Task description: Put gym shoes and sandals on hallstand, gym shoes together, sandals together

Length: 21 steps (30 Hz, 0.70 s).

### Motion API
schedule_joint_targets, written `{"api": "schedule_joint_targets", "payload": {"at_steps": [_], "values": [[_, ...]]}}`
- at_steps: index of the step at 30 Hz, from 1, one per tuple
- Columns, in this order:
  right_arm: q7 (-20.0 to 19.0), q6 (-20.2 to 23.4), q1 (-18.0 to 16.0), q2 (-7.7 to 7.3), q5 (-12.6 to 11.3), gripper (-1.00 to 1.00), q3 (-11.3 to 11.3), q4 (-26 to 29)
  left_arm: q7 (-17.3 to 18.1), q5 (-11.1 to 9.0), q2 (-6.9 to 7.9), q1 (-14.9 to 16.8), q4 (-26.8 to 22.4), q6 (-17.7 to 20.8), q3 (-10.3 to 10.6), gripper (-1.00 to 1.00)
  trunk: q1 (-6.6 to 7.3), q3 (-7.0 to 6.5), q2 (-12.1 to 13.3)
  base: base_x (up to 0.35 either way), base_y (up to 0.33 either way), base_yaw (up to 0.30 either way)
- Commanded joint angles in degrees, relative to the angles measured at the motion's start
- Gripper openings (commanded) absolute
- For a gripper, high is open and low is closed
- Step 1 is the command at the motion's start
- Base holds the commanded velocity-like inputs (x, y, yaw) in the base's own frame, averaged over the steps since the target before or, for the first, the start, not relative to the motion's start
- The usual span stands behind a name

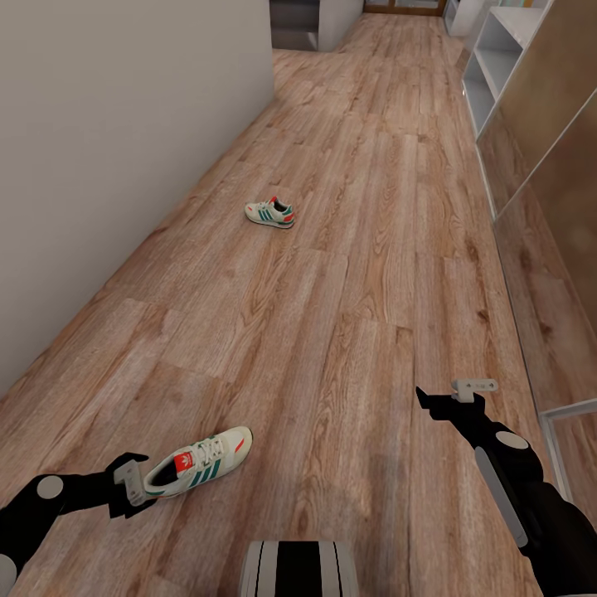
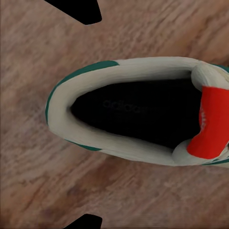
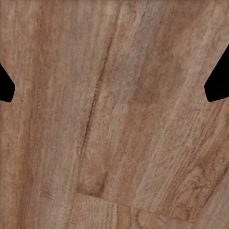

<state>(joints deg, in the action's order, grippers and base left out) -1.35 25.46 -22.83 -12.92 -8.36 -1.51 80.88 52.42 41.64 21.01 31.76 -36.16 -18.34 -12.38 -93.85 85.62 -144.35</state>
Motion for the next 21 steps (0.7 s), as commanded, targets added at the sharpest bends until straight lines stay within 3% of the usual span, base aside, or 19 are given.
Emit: {"api": "schedule_joint_targets", "payload": {"at_steps": [1, 21], "values": [[-0.1, 0.3, 0.0, 0.0, -0.3, 1.0, -0.1, 0.1, 0.2, 0.5, -0.06, 0.0, 0.0, -0.3, -0.3, 1.0, 0.01, 0.03, 0.0, 0.0, 0.0, 0.0], [-0.1, 0.3, 0.0, 0.0, -0.3, 1.0, -0.1, 0.2, -0.3, 1.2, -0.18, 0.0, -0.5, -0.1, -0.3, 1.0, 0.01, 0.03, 0.0, 0.0, 0.0, 0.0]]}}
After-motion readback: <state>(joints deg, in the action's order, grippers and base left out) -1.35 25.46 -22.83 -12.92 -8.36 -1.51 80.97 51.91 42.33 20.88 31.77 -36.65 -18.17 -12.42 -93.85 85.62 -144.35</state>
